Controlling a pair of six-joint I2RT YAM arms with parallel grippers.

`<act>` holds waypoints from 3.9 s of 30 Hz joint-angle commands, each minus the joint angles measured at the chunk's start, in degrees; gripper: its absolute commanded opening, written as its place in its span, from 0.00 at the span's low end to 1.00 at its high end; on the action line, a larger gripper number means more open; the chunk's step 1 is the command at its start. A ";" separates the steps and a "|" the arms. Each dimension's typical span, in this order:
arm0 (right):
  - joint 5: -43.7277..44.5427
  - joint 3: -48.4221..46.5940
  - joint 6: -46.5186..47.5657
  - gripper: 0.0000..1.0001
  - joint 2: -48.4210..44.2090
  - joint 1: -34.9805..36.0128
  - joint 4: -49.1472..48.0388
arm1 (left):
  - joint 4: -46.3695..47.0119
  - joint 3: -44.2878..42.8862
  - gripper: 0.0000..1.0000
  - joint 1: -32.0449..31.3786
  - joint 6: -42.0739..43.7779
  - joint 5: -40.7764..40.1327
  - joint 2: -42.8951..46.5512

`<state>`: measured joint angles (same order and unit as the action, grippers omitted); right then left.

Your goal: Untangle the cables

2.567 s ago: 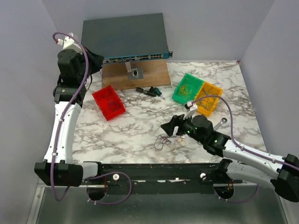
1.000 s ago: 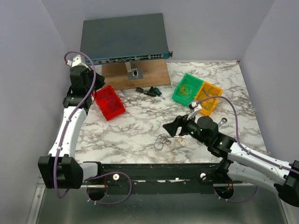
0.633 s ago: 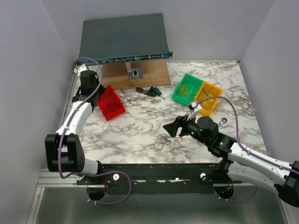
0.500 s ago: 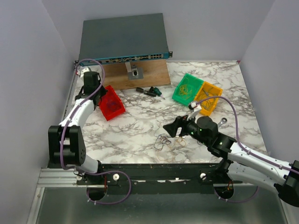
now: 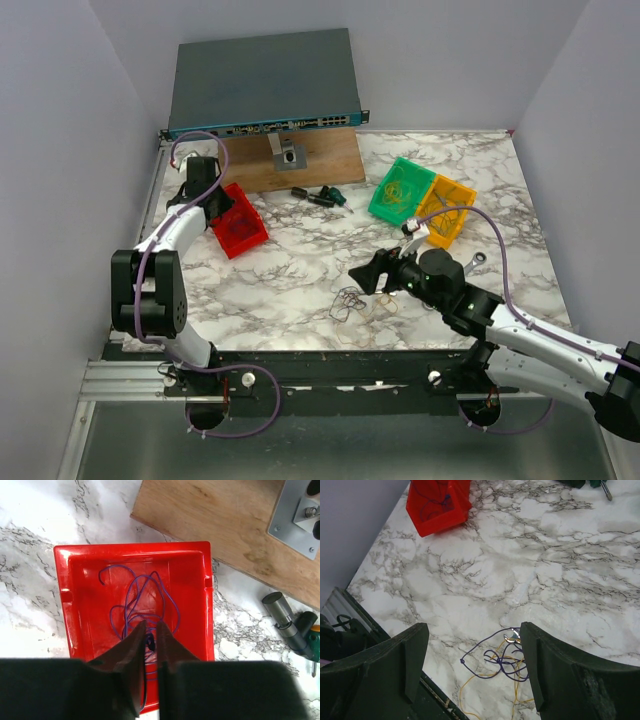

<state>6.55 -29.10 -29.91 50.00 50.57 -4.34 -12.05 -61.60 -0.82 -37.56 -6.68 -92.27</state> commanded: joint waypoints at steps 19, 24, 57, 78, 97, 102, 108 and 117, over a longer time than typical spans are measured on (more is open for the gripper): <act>-0.15 -3.66 -1.41 0.82 6.65 0.08 6.93 | -14.92 -4.35 0.78 0.29 2.23 -0.01 11.23; -1.13 -3.64 -1.42 0.82 5.54 0.06 6.97 | -14.62 -2.82 0.73 0.29 2.32 -4.19 13.70; -2.11 -3.25 -0.50 0.82 2.46 0.06 7.68 | 1.93 10.79 0.45 16.29 -12.83 11.06 10.84; -3.38 -3.10 -1.03 0.82 4.66 0.10 4.96 | -5.02 0.64 0.00 3.76 -4.99 4.80 0.79; -0.75 -4.45 -2.71 0.81 15.44 0.06 12.08 | -14.03 -7.88 0.39 1.00 -0.74 3.35 -1.27; -3.46 -5.66 -1.50 0.73 18.21 0.10 13.76 | -13.13 -4.54 0.58 -1.68 2.65 8.05 7.32; -11.56 -4.49 1.17 0.62 18.75 0.06 9.42 | -11.59 1.27 0.80 -6.03 2.16 11.14 17.90; -14.09 -8.77 3.48 0.30 22.94 0.06 7.27 | 5.24 20.16 0.99 -20.70 2.15 21.71 35.85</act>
<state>-3.90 -34.92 -28.49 70.72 50.57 5.10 -15.46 -46.06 -16.03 -36.82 8.12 -60.75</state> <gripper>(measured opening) 0.367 0.981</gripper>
